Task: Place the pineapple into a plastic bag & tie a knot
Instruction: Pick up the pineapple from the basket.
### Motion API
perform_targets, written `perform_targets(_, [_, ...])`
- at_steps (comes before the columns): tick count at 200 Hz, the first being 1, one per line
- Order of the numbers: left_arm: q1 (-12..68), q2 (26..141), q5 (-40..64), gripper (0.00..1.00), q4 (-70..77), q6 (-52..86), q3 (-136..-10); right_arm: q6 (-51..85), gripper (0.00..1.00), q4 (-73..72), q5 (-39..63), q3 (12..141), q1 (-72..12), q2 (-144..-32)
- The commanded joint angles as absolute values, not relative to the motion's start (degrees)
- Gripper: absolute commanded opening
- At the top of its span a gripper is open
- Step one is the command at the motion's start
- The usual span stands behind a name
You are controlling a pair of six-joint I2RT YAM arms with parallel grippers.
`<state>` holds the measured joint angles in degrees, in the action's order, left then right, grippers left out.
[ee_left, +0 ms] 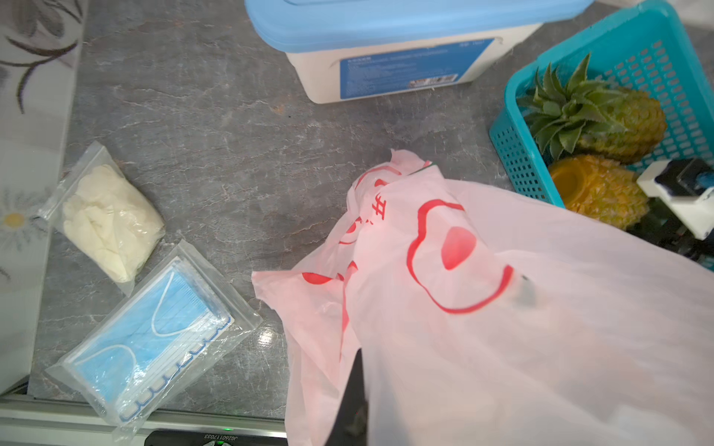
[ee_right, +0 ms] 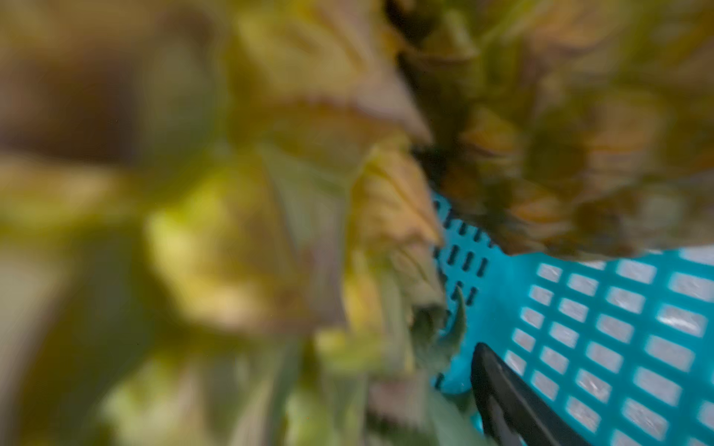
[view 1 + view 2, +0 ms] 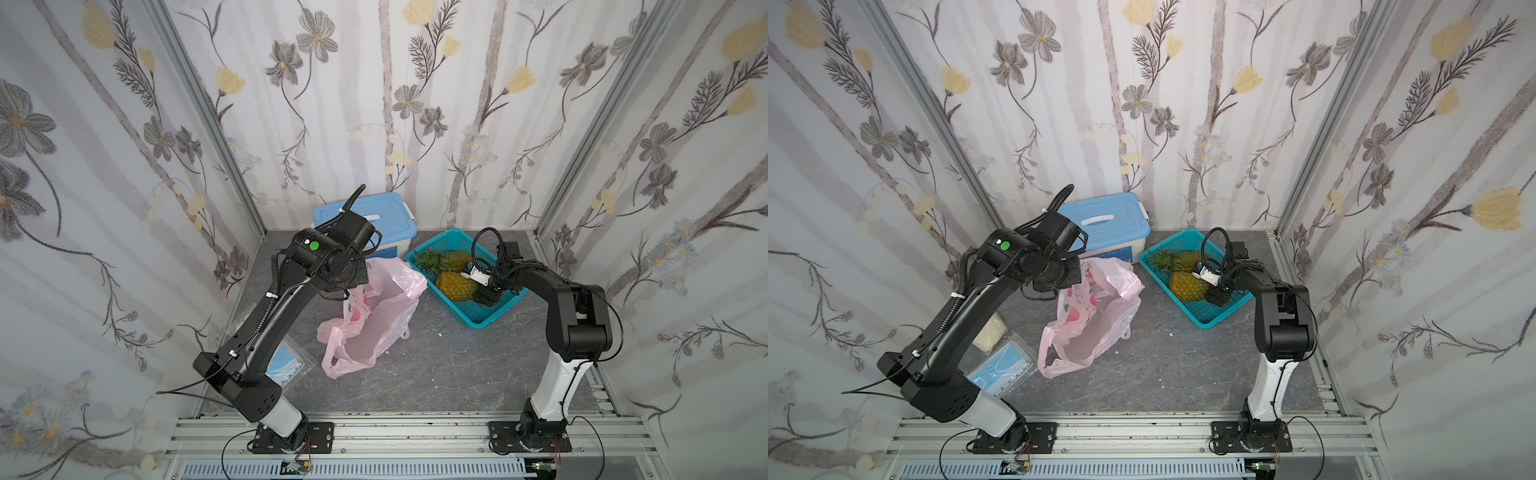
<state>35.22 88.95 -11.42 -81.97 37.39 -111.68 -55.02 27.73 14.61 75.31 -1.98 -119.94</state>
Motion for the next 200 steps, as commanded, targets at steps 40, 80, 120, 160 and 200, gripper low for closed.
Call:
perform_targets(40, [34.15, 85.33, -20.13, 0.0, -87.56, 44.82, -109.95, -57.12, 0.48, 25.85, 20.35, 75.62, -2.99, -119.95])
perform_targets(80, [34.27, 84.16, -14.32, 0.0, -75.51, 43.51, -98.73, -59.31, 0.08, 26.48, 21.56, 72.9, -3.16, -111.9])
perform_targets(120, [34.19, 83.41, -10.9, 0.0, -62.13, 42.29, -90.64, -57.92, 0.0, 25.14, 23.28, 70.09, -3.93, -102.45])
perform_targets(160, [34.17, 83.82, -8.37, 0.0, -54.83, 41.05, -88.45, -48.5, 0.0, 29.63, 23.92, 70.43, -4.52, -94.05])
perform_targets(200, [34.19, 84.68, -6.35, 0.0, -53.05, 39.91, -88.73, -16.31, 0.0, 29.28, 27.15, 66.35, -12.25, -81.04])
